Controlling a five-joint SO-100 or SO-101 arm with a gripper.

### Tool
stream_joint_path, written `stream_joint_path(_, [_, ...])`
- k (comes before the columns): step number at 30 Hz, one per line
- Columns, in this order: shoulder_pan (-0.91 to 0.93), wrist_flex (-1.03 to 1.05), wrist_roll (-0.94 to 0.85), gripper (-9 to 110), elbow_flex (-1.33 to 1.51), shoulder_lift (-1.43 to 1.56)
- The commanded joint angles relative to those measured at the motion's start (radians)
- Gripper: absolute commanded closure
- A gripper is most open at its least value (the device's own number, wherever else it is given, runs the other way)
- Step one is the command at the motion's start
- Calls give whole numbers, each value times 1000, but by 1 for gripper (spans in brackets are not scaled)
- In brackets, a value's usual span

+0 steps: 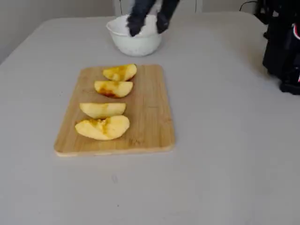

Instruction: Pick up the third from the right apple slice from the cutting board and place it into the bowl

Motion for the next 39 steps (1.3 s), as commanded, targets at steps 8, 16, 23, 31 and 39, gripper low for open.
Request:
stream_joint_path(8, [-31,123,17,62,-658,-541])
stream_joint_path(16, [-72,290,23,63,-1129,-894])
stream_joint_path(23, [-74,268,35,64,-1146,-968])
stream_joint_path(31, [-83,249,38,67,-1187,-1011])
stream_joint_path(39, [-89,202,34,74,-1187,-1037])
